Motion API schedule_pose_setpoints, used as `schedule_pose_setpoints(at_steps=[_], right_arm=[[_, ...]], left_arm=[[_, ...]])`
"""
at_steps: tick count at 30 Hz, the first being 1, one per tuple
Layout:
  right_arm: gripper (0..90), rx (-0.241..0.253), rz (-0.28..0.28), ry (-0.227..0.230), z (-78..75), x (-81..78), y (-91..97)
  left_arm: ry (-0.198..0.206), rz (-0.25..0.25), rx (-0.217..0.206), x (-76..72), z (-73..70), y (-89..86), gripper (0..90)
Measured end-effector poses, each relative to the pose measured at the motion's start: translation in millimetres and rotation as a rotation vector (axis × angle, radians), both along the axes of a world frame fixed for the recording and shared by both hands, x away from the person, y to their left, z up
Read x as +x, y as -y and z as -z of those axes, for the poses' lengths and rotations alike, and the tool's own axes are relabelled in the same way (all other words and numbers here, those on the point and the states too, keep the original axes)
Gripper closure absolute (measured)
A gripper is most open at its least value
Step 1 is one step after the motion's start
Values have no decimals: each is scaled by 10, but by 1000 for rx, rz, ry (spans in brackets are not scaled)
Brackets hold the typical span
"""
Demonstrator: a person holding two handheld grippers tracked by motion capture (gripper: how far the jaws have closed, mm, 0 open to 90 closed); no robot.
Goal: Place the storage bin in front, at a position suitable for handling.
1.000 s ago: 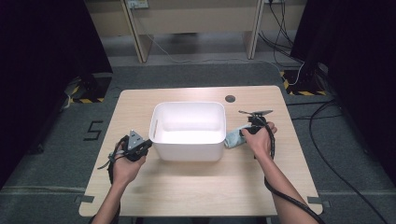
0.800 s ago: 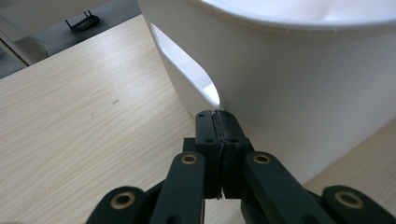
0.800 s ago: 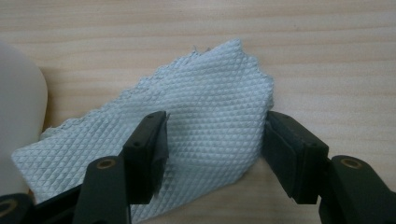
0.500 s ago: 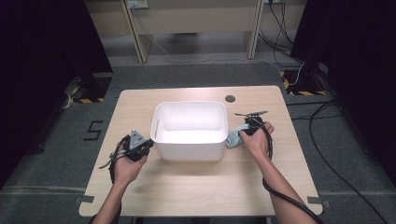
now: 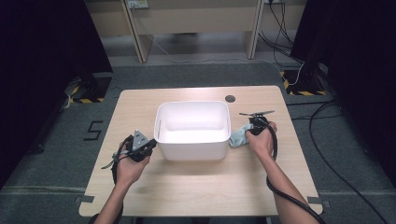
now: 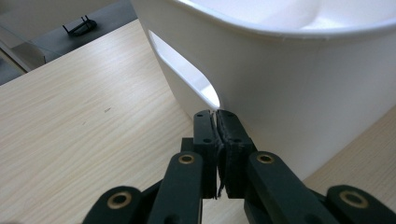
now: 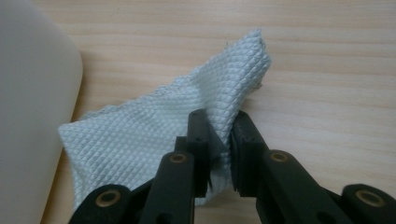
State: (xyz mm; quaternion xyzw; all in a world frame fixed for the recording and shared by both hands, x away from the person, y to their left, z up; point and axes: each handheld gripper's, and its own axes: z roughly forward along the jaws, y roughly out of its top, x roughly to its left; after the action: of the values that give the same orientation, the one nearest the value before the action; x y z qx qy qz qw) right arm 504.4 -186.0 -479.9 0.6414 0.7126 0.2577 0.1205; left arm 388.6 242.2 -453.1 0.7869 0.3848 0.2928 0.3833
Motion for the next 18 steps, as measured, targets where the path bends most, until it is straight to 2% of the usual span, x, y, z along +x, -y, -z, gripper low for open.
schedule_pose_setpoints(at_steps=[3, 5, 7, 8, 9, 12, 15, 16, 18], right_arm=[[806, 11, 5, 11, -52, -37, 75], [806, 20, 15, 37, -167, -112, 189], [806, 25, 16, 49, -207, -141, 230], [806, 26, 17, 56, -288, -206, 306], [806, 26, 17, 56, -288, -206, 306], [806, 27, 4, 81, -418, -355, 415], [806, 21, -5, 92, -479, -434, 452], [806, 18, -18, 98, -526, -526, 463], [806, 16, -32, 98, -544, -577, 455]], left_arm=[[0, 6, -1, -3, -2, 38, 855], [0, 11, -3, -7, -4, 81, 844], [-1, 17, -4, -6, -7, 127, 840], [-2, 22, -9, 0, -8, 184, 834], [-2, 22, -9, 0, -8, 184, 833], [1, 38, 1, 8, -24, 305, 829], [4, 41, 0, 17, -31, 360, 822], [5, 42, 11, 41, -37, 413, 820], [8, 43, 20, 58, -42, 437, 821]])
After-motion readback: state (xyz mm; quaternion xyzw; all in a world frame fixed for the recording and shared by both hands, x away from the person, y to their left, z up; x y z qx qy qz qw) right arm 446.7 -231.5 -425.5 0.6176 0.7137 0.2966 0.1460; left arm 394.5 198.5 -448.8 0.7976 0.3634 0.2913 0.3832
